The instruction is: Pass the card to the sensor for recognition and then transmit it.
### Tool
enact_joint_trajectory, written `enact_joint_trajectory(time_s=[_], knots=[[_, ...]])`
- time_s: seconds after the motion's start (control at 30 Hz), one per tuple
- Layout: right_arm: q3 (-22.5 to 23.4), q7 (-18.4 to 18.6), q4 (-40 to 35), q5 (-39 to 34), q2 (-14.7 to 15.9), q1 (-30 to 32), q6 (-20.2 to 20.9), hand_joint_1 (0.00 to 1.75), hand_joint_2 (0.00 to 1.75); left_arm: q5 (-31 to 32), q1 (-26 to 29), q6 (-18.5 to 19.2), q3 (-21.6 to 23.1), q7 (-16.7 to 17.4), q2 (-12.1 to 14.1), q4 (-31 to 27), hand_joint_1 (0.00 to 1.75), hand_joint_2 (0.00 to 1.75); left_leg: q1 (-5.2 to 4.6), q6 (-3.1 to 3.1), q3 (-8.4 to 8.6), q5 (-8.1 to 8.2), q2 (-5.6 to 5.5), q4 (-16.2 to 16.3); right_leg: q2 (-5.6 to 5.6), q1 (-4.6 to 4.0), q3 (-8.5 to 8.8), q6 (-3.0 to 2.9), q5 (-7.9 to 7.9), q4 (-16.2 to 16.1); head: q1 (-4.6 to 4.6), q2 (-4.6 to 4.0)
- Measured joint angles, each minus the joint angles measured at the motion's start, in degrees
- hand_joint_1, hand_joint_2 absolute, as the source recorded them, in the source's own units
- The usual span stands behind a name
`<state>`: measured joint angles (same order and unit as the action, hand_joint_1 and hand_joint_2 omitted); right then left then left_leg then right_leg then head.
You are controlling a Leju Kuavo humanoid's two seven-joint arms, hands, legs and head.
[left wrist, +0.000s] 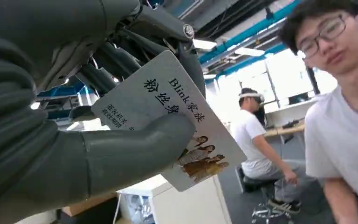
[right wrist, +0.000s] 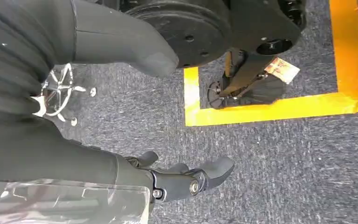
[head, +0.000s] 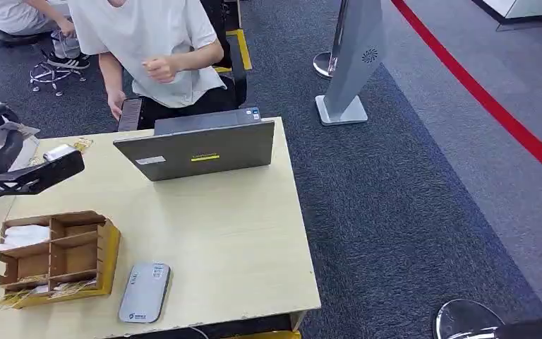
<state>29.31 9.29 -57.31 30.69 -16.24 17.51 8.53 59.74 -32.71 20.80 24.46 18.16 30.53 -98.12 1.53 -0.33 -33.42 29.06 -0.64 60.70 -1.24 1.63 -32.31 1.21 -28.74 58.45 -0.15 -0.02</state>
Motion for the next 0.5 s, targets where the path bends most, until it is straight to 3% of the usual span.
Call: enact_joint_trajectory(time_s=[0.27, 0.37, 0.47, 0.5], knots=[[0.2, 0.0, 0.0, 0.0, -0.1, 0.0, 0.1, 0.00, 1.75, 0.2, 0.5, -0.5, 0.0, -0.2, 0.0, -0.5, 1.75, 1.75, 0.00, 0.00, 0.00, 0.00, 0.00, 0.0, 0.00, 0.00, 0.00, 0.00, 0.00, 0.0, 0.00, 0.00], [1.2, 0.0, -0.5, 0.7, -0.8, 0.2, 0.6, 0.00, 1.75, 2.5, 6.6, -5.9, 0.0, -2.1, -0.9, -5.1, 1.75, 1.75, 0.00, 0.00, 0.00, 0.00, 0.00, 0.0, 0.00, 0.00, 0.00, 0.00, 0.00, 0.0, 0.00, 0.00], [1.2, 0.5, -1.1, -0.5, -1.0, 0.6, -1.8, 0.00, 1.75, 6.6, 20.6, -17.1, 0.1, -6.7, -3.5, -11.6, 1.75, 1.75, 0.00, 0.00, -0.01, 0.01, 0.00, 0.0, 0.01, 0.00, 0.00, 0.01, -0.01, 0.0, 0.00, 0.00], [1.1, 0.7, -1.2, -0.6, -1.0, 0.7, -2.1, 0.00, 1.75, 7.1, 22.3, -18.3, 0.1, -7.3, -4.0, -12.0, 1.75, 1.75, 0.00, 0.00, -0.02, 0.01, 0.00, 0.0, 0.01, 0.00, 0.00, 0.01, -0.01, 0.0, -0.02, 0.00]])
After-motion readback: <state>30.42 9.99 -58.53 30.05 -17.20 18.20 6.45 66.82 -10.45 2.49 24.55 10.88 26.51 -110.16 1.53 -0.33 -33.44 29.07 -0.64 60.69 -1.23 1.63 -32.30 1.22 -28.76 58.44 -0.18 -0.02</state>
